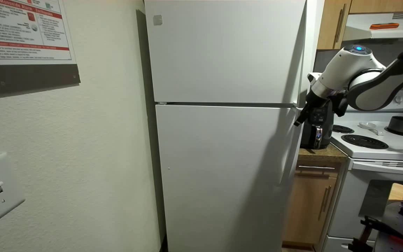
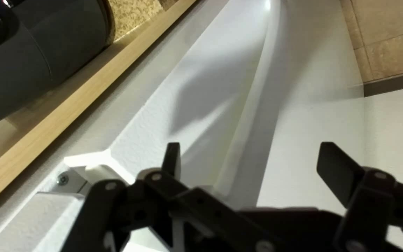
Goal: Open the fridge
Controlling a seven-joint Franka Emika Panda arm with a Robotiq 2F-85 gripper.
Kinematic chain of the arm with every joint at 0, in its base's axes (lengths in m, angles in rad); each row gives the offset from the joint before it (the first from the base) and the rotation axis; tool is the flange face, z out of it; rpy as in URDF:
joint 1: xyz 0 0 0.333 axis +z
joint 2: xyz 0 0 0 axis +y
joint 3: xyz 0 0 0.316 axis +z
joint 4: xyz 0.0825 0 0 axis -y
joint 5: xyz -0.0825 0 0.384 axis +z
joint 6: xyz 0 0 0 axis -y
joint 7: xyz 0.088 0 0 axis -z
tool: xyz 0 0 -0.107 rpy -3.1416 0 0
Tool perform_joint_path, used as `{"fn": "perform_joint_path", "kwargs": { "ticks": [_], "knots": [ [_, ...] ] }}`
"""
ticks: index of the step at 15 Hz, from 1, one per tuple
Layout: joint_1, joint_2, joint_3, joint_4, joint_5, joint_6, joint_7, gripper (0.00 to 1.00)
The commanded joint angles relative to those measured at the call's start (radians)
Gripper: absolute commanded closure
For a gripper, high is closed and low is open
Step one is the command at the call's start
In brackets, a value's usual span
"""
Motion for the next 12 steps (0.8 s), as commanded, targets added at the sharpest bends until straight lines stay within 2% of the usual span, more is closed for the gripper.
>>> {"fn": "perform_joint_path", "kwargs": {
  "ticks": [1,4,5,6,8,12],
  "knots": [
    [-0.099,0.009,0.049,0.007,-0.151,0.108,0.03,0.0],
    [-0.159,-0.001,0.07,-0.001,-0.22,0.175,0.026,0.0],
    [-0.172,-0.001,0.077,-0.004,-0.225,0.187,0.028,0.03],
    [-0.182,-0.002,0.084,-0.007,-0.224,0.196,0.03,0.26],
    [-0.197,-0.002,0.1,-0.012,-0.214,0.199,0.032,0.3],
    [-0.218,-0.015,0.124,-0.021,-0.195,0.188,0.047,0.55]
  ]
}}
